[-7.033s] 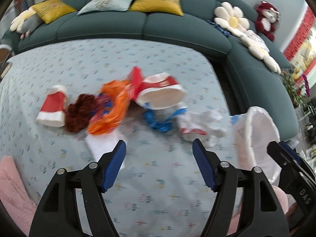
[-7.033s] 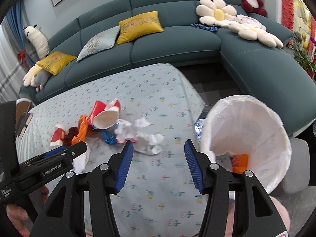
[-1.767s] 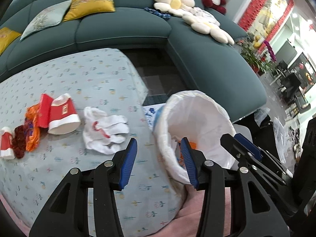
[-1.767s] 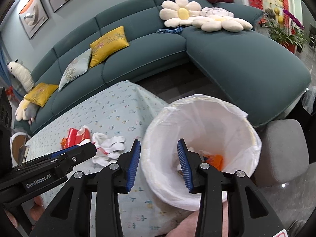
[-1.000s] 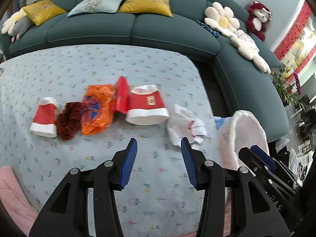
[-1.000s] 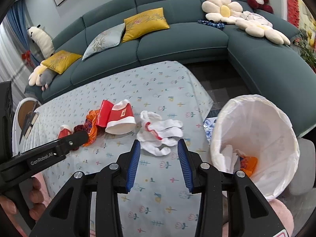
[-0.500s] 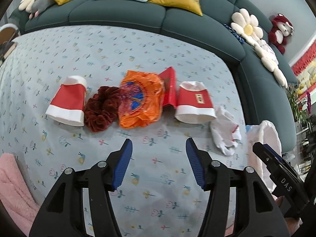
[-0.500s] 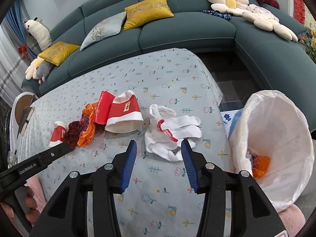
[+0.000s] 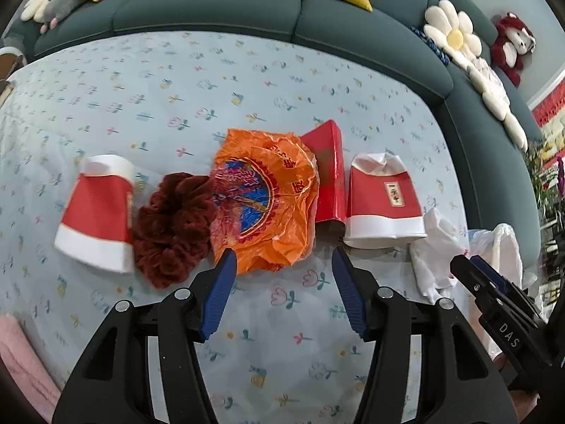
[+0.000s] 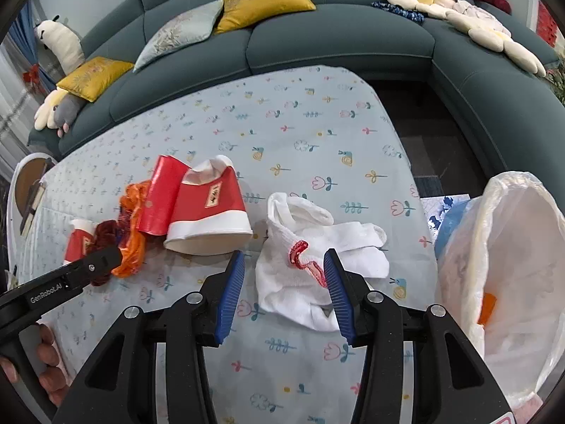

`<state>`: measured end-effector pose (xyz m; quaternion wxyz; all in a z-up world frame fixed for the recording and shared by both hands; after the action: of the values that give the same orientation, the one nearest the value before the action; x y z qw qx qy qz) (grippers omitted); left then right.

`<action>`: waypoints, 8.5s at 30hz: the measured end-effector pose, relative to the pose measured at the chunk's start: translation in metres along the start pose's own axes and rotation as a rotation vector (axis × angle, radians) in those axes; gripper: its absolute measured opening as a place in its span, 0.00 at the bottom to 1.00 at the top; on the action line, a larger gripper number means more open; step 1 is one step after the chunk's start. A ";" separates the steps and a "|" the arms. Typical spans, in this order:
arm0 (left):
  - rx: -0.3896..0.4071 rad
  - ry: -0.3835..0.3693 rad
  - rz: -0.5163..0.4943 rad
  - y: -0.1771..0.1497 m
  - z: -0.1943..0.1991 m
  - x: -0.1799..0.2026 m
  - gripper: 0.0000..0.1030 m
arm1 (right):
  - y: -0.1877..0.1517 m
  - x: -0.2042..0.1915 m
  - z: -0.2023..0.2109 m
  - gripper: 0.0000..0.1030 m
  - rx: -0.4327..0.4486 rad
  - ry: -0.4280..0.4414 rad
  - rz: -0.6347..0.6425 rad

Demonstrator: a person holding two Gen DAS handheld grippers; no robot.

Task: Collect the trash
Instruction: 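Grasp the crumpled orange bag with the left tool while the right tool grasps the white glove, then carry the orange bag and glove over the bin and open both tools, then move both open tools back to the red items on the table, then grasp the red box with the left tool while the right tool grasps a red-and-white paper cup, then carry the red box and paper cup over the bin and open both tools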

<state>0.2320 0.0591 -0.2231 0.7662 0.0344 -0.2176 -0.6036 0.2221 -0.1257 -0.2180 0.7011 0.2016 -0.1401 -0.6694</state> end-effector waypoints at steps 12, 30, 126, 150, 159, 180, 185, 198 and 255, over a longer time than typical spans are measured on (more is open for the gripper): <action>-0.048 0.005 -0.067 -0.001 -0.028 0.011 0.16 | -0.002 -0.008 -0.029 0.37 -0.048 -0.003 0.013; 0.051 -0.082 -0.065 -0.016 0.035 0.040 0.05 | -0.010 -0.014 0.024 0.09 0.025 0.032 0.013; 0.117 -0.137 -0.115 -0.032 0.087 0.111 0.60 | -0.020 0.045 0.119 0.52 0.183 -0.012 -0.075; 0.007 -0.018 -0.036 0.036 -0.020 0.045 0.59 | 0.019 -0.028 -0.022 0.52 -0.025 0.117 -0.039; -0.069 -0.030 -0.029 0.030 -0.050 0.041 0.35 | 0.019 -0.037 -0.052 0.53 -0.070 0.159 -0.061; -0.050 -0.075 -0.065 0.000 -0.014 0.051 0.06 | 0.006 -0.057 -0.009 0.20 -0.021 0.198 -0.010; -0.031 -0.091 -0.082 -0.011 0.004 0.069 0.05 | 0.003 -0.043 0.020 0.20 0.028 0.180 -0.014; 0.009 -0.167 -0.204 -0.055 0.054 0.150 0.05 | -0.011 0.039 0.103 0.20 0.163 0.074 -0.112; -0.072 -0.279 -0.450 -0.162 0.064 0.305 0.23 | -0.095 0.232 0.179 0.21 0.264 -0.142 -0.403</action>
<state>0.1145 -0.2574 -0.1270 0.5760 -0.0287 -0.2865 -0.7651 0.0701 -0.3762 -0.1227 0.5096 0.2676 -0.2322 -0.7840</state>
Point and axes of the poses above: each gripper's, at about its wrist camera, not at the fingertips, and z roughly against the way its jaws point, x to its right, y to its top, the point moved 10 cm from there along -z, roughly the way its jaws point, and after that the axes turned 10 degrees about z, right-handed, at the moved point
